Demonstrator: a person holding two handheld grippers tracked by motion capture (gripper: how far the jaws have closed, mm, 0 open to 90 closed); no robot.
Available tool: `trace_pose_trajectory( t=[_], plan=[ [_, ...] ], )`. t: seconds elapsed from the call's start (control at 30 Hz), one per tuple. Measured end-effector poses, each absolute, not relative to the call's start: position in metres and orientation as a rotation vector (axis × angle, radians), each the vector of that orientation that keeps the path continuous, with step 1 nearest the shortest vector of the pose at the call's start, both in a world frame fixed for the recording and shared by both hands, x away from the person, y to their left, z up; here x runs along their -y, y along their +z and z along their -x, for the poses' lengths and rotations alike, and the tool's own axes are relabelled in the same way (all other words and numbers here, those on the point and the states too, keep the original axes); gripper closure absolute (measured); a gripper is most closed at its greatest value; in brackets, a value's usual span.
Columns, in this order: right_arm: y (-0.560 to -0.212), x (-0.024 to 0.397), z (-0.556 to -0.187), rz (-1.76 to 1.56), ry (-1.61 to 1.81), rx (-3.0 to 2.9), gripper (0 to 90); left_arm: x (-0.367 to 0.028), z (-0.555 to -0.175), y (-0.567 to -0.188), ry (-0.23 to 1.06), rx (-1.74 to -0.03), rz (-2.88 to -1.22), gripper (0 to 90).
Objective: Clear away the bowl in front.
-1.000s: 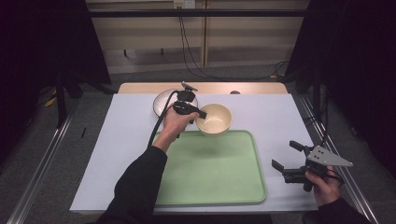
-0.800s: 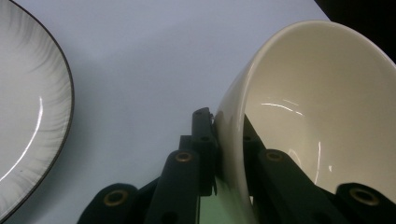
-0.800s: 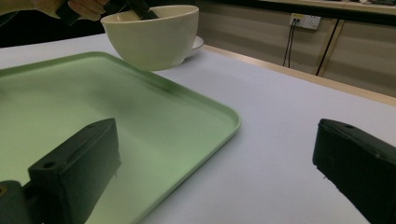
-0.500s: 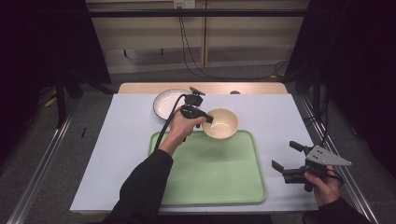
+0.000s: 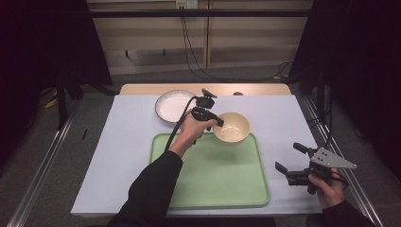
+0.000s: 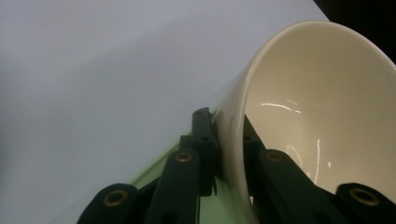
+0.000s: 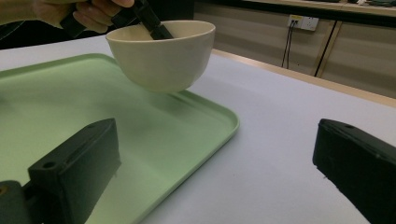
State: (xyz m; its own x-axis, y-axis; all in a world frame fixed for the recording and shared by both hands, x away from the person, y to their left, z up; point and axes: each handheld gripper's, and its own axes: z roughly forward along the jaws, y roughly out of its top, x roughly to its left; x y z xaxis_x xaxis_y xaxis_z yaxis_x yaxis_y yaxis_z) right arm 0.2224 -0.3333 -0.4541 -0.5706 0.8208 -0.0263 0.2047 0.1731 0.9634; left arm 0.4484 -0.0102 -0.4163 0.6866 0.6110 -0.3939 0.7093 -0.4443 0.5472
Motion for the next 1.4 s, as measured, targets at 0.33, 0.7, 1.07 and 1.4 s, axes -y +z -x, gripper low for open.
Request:
trace_pose_trajectory(
  t=[0.33,0.7,1.07,1.4],
  plan=[
    [-0.454,0.333,-0.222,-0.962,1.426,-1.885,0.6,0.028,-0.453,-0.426,-0.188,-1.063,-2.191,83.1],
    [-0.454,0.334,-0.221,-0.956,1.438,-1.878,0.7,0.050,-0.451,-0.429,-0.191,-1.033,-2.220,83.2],
    [-0.454,0.333,-0.221,-0.960,1.436,-1.877,0.7,0.062,-0.446,-0.441,-0.198,-1.015,-2.251,83.1],
    [-0.454,0.333,-0.221,-0.956,1.436,-1.873,0.6,0.066,-0.445,-0.451,-0.175,-1.025,-2.272,82.9]
  ],
)
